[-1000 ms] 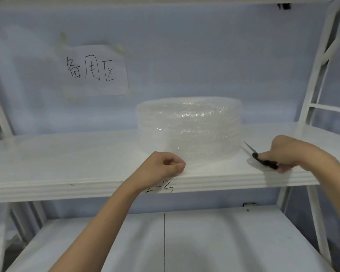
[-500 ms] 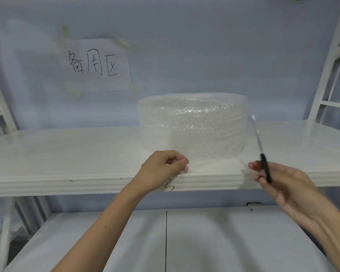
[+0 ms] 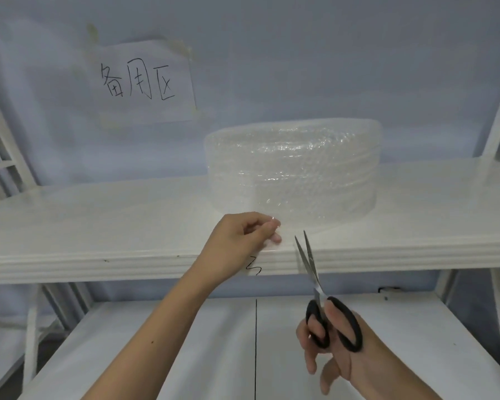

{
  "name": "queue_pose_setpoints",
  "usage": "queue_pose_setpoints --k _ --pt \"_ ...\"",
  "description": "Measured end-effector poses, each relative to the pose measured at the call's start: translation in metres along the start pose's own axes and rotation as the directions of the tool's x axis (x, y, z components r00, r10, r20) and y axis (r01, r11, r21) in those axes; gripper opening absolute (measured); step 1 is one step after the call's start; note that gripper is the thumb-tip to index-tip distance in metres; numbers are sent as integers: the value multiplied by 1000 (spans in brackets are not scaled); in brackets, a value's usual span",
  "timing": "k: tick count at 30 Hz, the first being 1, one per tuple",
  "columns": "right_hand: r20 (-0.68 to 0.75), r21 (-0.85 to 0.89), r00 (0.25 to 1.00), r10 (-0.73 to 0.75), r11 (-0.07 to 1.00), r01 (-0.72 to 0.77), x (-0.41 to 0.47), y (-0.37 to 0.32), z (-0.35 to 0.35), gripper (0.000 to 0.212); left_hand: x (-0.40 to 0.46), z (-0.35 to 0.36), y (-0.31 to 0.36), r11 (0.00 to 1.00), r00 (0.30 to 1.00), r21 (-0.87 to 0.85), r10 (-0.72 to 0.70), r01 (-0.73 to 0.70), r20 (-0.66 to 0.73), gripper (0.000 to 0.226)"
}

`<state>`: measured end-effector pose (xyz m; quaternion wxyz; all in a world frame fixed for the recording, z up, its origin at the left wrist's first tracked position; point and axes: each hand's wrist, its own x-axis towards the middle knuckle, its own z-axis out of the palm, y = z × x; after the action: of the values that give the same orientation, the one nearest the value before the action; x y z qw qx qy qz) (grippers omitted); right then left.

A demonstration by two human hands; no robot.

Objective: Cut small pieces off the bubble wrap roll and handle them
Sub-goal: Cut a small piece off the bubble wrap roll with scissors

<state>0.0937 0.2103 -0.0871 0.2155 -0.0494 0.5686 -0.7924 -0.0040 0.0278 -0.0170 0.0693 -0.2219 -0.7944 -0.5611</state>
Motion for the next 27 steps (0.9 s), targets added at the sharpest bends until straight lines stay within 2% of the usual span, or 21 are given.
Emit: queue_pose_setpoints --k 3,9,15,21,27 --pt "52 8 998 46 999 -46 6 6 -3 78 1 0 -1 1000 998 7 -12 12 -57 10" --pt "78 -37 997 7 999 -4 21 4 3 73 1 -5 1 998 994 56 -9 15 -107 11" --pt "65 -65 997 -41 997 45 32 3 11 54 -3 -8 7 999 998 3 -39 39 -55 11" --pt "87 -35 987 -136 990 140 36 -4 12 49 -2 -10 9 995 997 -63 -74 72 -25 8" --pt "89 -121 988 -129 983 139 36 -11 13 49 -4 -12 9 994 996 -74 -84 85 10 12"
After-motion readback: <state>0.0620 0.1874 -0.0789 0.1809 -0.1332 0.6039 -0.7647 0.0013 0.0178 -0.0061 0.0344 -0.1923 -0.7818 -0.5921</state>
